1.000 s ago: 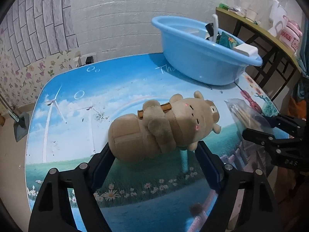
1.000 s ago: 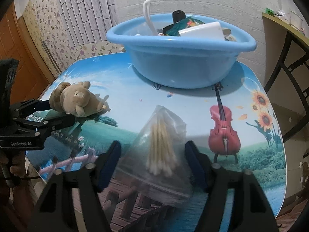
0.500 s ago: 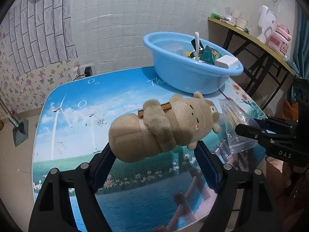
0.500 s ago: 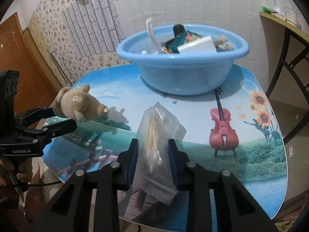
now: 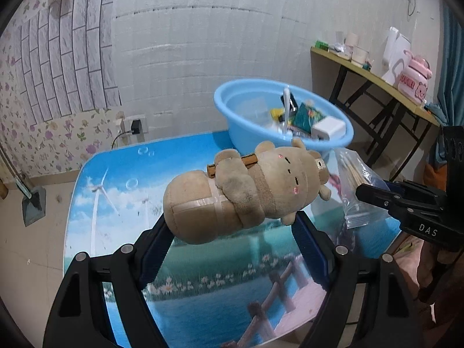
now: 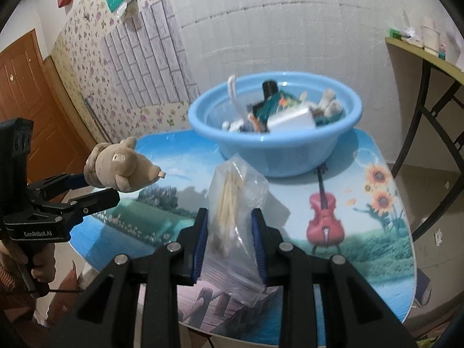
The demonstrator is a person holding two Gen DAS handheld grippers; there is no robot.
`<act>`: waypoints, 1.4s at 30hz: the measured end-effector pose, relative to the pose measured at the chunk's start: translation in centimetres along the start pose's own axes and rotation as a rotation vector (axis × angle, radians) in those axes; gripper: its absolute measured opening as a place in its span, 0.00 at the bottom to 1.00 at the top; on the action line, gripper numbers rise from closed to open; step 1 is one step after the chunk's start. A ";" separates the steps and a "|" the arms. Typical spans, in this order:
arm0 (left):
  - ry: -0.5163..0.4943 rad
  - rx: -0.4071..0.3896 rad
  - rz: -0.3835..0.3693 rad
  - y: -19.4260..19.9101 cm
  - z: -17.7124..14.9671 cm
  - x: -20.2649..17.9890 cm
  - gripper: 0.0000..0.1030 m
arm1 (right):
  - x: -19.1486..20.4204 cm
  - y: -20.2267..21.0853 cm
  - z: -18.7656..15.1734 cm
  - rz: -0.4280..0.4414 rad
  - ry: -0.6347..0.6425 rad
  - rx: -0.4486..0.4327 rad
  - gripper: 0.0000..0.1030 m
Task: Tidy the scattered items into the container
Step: 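Carry the plush toy and swab bag over the blue basin with both tools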
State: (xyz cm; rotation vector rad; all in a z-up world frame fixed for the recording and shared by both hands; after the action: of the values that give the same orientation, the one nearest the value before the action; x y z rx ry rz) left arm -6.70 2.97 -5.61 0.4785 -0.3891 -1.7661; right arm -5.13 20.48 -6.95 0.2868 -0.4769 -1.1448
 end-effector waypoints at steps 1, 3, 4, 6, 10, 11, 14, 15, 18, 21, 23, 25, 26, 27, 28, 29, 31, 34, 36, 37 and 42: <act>-0.005 -0.006 0.002 -0.1 0.4 -0.1 0.79 | -0.3 0.2 0.3 -0.005 -0.001 -0.010 0.28; -0.016 -0.014 0.005 -0.4 1.1 -0.2 0.79 | -0.7 0.3 1.2 -0.010 -0.009 -0.028 0.28; -0.020 -0.019 0.004 -0.7 1.6 -0.4 0.79 | -0.9 0.3 1.5 -0.014 -0.012 -0.036 0.28; -0.022 -0.027 0.002 -1.0 2.3 -0.6 0.79 | -1.3 0.4 2.4 -0.020 -0.017 -0.056 0.28; -0.040 -0.045 -0.012 -2.0 4.0 -1.3 0.79 | -2.0 1.3 4.8 -0.018 -0.030 -0.128 0.28; -0.046 -0.046 -0.016 -2.4 4.3 -1.5 0.79 | -2.1 1.3 5.4 -0.018 -0.026 -0.138 0.28; -0.054 -0.044 -0.025 -3.7 5.1 -2.1 0.79 | -2.7 0.7 6.6 -0.024 -0.027 -0.154 0.28; -0.057 -0.043 -0.027 -4.1 5.3 -2.3 0.79 | -2.9 0.4 6.9 -0.025 -0.029 -0.153 0.28; -0.070 -0.031 -0.036 -5.6 5.7 -2.9 0.79 | -3.4 -0.8 7.5 -0.023 -0.031 -0.150 0.28; -0.083 -0.017 -0.047 -7.3 6.0 -3.6 0.79 | -3.8 -2.1 7.7 -0.019 -0.034 -0.139 0.28; -0.087 -0.010 -0.056 -8.2 6.2 -4.0 0.79 | -4.2 -3.0 7.8 -0.016 -0.031 -0.132 0.28; -0.096 -0.006 -0.064 -9.2 6.5 -4.3 0.79 | -4.6 -3.8 8.3 -0.025 -0.019 -0.136 0.28; -0.099 -0.005 -0.067 -9.7 6.7 -4.4 0.79 | -4.9 -4.0 8.4 -0.027 -0.019 -0.137 0.28; -0.097 -0.002 -0.071 -10.2 6.8 -4.4 0.79 | -5.2 -4.3 8.6 -0.027 -0.022 -0.138 0.28; -0.096 0.001 -0.075 -10.6 6.9 -4.6 0.79 | -5.5 -4.7 8.8 -0.027 -0.027 -0.138 0.28; -0.093 0.003 -0.081 -11.1 7.0 -4.7 0.79 | -5.9 -5.1 9.1 -0.031 -0.029 -0.140 0.28; -0.095 0.006 -0.090 -11.9 7.2 -5.0 0.79 | -6.5 -5.7 9.5 -0.039 -0.031 -0.147 0.28; -0.094 0.023 -0.101 -13.0 7.0 -5.5 0.80 | -7.5 -6.6 10.1 -0.054 -0.040 -0.162 0.28; -0.121 0.011 -0.094 -13.3 6.9 -5.9 0.81 | -8.0 -7.3 10.2 -0.056 -0.047 -0.159 0.28; -0.137 0.009 -0.087 -13.5 6.8 -6.1 0.81 | -8.2 -7.6 10.1 -0.057 -0.049 -0.157 0.28; -0.154 0.018 -0.086 -14.4 6.7 -6.6 0.83 | -9.3 -9.0 9.6 -0.076 -0.053 -0.131 0.30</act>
State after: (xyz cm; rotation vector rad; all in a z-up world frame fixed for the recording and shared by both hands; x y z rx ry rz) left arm -20.74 12.92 -6.25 0.3773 -0.4989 -1.8911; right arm -20.20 25.68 -4.75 0.1620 -0.4388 -1.2542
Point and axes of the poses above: each gripper's, at about its wrist camera, not at the fingertips, and y roughly against the way its jaws point, x to its left, z to its top, the point moved 6 cm from there along -y, roughly the way its jaws point, and after that the axes turned 15 degrees about -x, right-handed, at the moved point
